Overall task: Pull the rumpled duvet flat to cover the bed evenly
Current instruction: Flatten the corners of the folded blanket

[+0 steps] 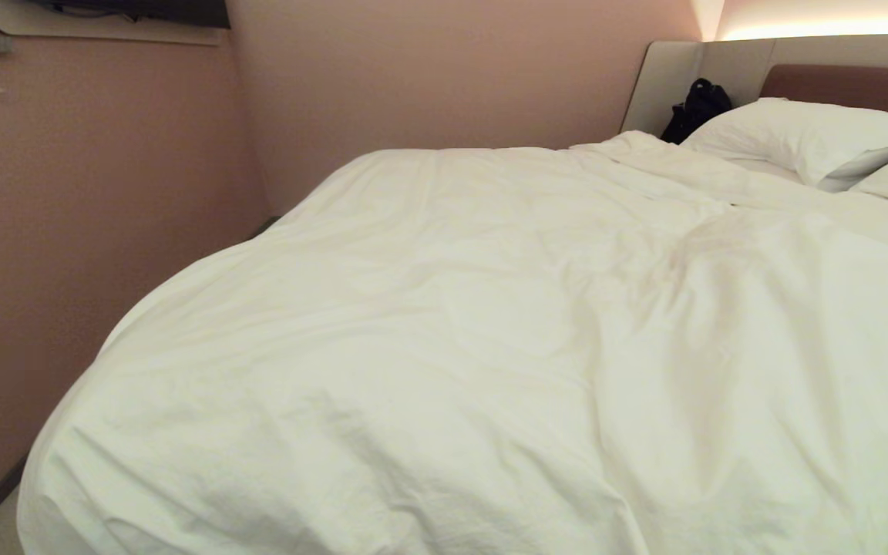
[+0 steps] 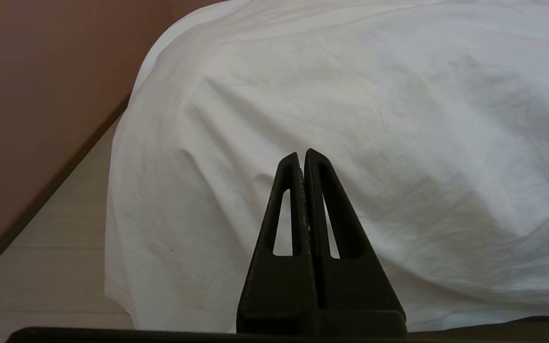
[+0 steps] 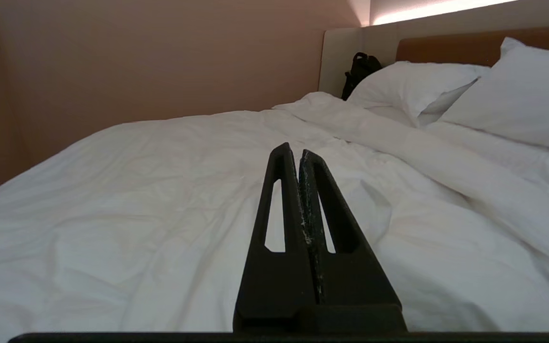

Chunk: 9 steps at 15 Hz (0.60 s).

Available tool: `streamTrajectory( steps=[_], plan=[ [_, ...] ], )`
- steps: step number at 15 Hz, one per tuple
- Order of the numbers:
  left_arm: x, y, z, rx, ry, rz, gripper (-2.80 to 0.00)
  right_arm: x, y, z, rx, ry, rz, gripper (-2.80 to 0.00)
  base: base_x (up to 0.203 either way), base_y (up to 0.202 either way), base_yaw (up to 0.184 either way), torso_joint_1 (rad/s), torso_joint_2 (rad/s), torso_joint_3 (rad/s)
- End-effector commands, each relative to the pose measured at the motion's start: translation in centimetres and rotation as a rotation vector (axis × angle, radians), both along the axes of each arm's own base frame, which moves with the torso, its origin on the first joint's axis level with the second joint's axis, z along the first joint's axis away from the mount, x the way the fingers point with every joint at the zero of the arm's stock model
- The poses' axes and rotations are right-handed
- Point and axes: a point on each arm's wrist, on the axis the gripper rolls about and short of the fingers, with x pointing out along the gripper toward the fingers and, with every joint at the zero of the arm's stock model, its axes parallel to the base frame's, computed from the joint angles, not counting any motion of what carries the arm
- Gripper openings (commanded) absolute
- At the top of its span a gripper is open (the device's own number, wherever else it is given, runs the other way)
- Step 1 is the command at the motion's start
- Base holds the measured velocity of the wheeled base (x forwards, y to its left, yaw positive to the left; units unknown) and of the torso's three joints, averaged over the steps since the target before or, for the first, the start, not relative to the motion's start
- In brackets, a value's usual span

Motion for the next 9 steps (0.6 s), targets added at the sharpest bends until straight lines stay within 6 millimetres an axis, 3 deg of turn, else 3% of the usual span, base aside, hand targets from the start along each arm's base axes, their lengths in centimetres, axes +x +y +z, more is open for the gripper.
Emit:
streamTrajectory(
  steps=[1, 6, 9],
  plan=[
    [0.0, 0.0, 0.0, 0.000, -0.001, 0.000, -2.80, -0.1, 0.0, -0.1, 0.018, -0.004, 0.008, -2.80, 0.000, 0.000, 0.000, 0.000, 0.00, 0.000],
    [0.0, 0.0, 0.0, 0.000, -0.001, 0.000, -2.80, 0.1, 0.0, -0.3, 0.021, 0.017, 0.009, -2.80, 0.000, 0.000, 0.000, 0.000, 0.00, 0.000],
    [0.0, 0.0, 0.0, 0.000, -0.001, 0.002, -2.80, 1.3, -0.2, -1.0, 0.027, 0.071, 0.012, -2.80, 0.000, 0.000, 0.000, 0.000, 0.00, 0.000]
  ],
)
